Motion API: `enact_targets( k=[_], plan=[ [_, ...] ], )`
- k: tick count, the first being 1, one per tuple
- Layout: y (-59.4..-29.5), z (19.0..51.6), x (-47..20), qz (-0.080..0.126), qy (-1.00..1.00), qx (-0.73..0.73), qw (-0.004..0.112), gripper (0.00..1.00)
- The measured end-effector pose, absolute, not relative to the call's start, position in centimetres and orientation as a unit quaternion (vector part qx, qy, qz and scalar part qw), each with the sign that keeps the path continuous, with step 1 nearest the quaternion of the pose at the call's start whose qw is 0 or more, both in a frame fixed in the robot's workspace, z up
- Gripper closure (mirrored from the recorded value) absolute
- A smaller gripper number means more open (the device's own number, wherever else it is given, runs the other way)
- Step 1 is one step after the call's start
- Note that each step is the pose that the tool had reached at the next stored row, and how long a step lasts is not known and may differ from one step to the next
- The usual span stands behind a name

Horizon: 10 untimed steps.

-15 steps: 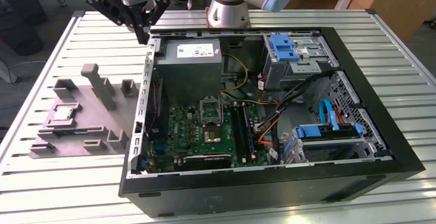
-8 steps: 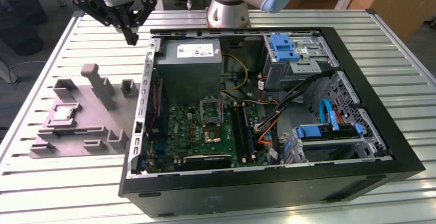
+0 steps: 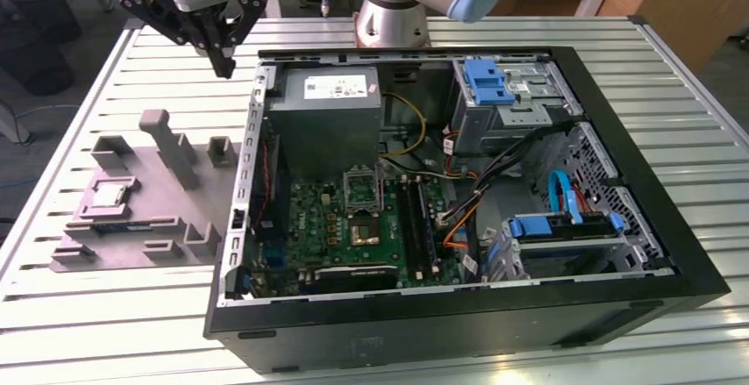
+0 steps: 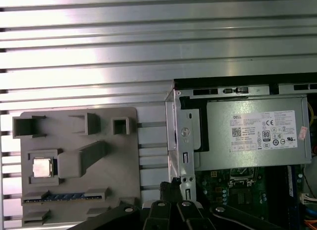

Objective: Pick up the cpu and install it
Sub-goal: 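Reach for the cpu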

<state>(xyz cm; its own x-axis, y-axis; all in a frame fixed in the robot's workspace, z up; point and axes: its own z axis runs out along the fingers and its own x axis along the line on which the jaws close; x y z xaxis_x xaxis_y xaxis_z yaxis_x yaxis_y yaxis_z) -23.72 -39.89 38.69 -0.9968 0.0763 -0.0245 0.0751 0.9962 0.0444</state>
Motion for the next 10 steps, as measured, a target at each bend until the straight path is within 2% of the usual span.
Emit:
enact_targets(
  k=[10],
  plan=[
    [-39.89, 38.69, -23.95, 0.022, 0.999, 0.038, 0.013, 0.89]
  ],
)
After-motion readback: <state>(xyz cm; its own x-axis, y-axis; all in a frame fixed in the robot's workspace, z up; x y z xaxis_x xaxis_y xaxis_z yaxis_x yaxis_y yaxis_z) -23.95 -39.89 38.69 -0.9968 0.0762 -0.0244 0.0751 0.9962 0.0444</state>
